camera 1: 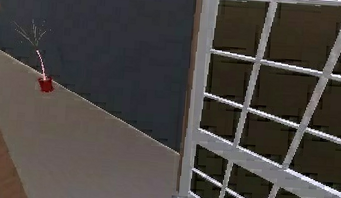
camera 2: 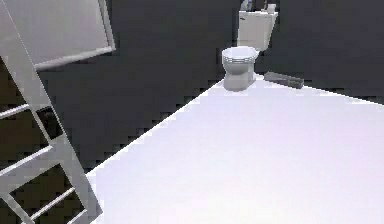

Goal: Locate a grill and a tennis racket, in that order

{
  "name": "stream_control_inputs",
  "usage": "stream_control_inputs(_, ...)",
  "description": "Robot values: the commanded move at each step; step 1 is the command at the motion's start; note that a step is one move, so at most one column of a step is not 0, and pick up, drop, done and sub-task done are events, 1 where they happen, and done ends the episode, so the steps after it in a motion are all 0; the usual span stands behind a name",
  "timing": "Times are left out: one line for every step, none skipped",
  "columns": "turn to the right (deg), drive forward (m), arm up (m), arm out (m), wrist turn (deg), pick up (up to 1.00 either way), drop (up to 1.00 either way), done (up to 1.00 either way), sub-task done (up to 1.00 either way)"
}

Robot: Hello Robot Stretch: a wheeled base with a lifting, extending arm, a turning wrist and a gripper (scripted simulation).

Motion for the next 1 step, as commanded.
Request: stream_control_inputs(0.0, 0.25, 0.0, 0.0, 0.0, 0.0, 0.0, 0.0, 0.0)
